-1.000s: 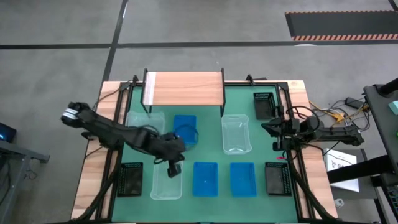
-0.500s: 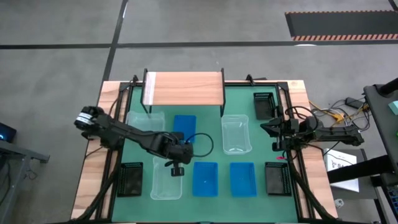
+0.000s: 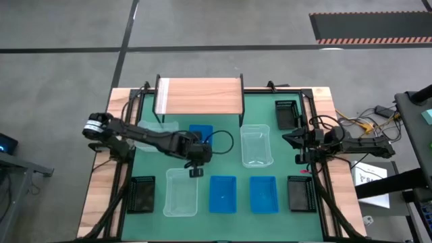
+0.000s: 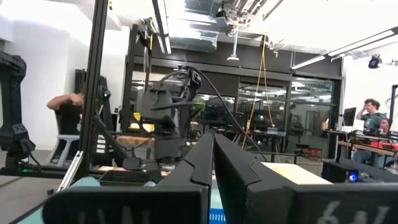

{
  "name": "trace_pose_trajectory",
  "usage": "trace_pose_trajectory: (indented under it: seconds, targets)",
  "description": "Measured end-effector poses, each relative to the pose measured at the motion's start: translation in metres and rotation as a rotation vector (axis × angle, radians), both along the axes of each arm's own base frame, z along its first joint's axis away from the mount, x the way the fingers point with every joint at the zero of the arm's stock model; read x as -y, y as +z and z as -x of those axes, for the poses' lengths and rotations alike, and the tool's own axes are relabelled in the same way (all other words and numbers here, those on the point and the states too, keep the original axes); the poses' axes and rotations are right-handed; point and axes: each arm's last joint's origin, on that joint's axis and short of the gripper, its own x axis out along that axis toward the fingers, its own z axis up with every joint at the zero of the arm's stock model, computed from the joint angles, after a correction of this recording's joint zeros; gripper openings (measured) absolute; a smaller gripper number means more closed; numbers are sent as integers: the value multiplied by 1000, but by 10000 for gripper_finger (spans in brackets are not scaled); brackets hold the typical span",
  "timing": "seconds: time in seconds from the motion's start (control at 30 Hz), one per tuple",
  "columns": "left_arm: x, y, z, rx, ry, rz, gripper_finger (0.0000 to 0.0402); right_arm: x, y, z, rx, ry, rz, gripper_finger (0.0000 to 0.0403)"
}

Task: Stack baskets on shelf by color
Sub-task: Put the top blue bin on the shelf

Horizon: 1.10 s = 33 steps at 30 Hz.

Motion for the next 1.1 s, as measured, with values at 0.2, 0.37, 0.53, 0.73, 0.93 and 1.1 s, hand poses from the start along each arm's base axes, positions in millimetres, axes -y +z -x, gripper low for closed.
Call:
trace_pose_trajectory:
  seconds: [0.2, 0.37, 0.53, 0.73, 0.93, 1.1]
  targets:
    - [-3, -10, -5, 57, -25, -47, 152, 0, -2, -1, -25, 0, 0, 9]
    - [-7, -22, -1, 40, -23, -52, 155, 0, -2, -1, -25, -1, 0, 9]
    - [-9, -38, 2, 48, -4, -45, 155, 0, -2, -1, -27, -1, 0, 9]
    - [-12, -56, 9, 45, 10, -57, 155, 0, -3, -1, -33, -1, 0, 9]
    - [-14, -65, 13, 60, 15, -58, 141, 0, -3, -1, -33, -1, 0, 9]
    - [-14, -68, 14, 52, 10, -59, 80, 0, -3, -1, -33, -1, 0, 9]
